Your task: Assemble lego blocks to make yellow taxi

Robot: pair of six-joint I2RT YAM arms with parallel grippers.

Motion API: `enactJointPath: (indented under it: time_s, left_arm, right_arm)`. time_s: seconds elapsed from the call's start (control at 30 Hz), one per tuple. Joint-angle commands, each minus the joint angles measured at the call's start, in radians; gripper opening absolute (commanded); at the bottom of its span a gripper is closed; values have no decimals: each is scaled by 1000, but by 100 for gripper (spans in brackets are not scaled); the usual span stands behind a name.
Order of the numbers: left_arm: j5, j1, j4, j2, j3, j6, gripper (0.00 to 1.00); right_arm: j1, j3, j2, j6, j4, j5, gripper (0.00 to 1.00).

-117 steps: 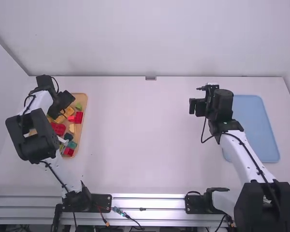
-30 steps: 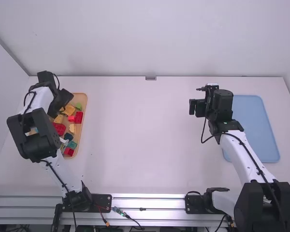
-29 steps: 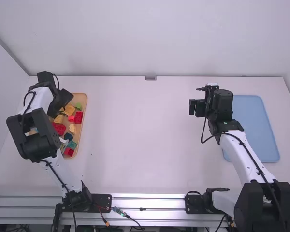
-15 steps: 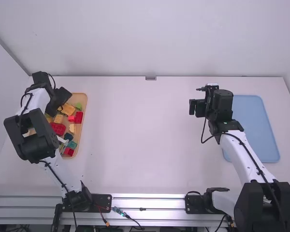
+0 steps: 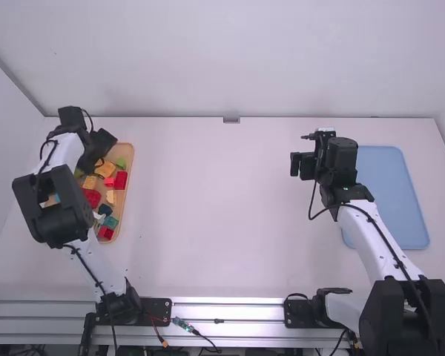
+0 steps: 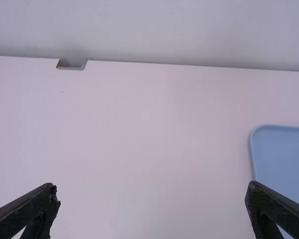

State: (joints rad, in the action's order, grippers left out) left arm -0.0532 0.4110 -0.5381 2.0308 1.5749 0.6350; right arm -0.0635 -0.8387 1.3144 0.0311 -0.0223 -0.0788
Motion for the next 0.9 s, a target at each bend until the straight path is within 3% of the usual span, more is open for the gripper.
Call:
enactJointPath:
  time_s: [0.0,0.23,0.33,0.73,0.87]
  left_arm:
    - [30,-2,-46,72,47,42,99]
    - [46,-1,-343,300,365,43,100]
    - [79,-6,-405,343,432,61,96]
    - [114,-6,-369,346,364,125,100]
    - [114,-5,-323,346,312,126,96]
  right_arm:
    - [-3,-32,3,-2,-1,-2,99]
    - [-3,-32,3,-1,-3,-3,99]
    - [-3,-32,3,-1,-5,-2,99]
    - [-3,-32,3,-1,-6,-3,99]
    - [-3,-32,3,-1,-9,-3,99]
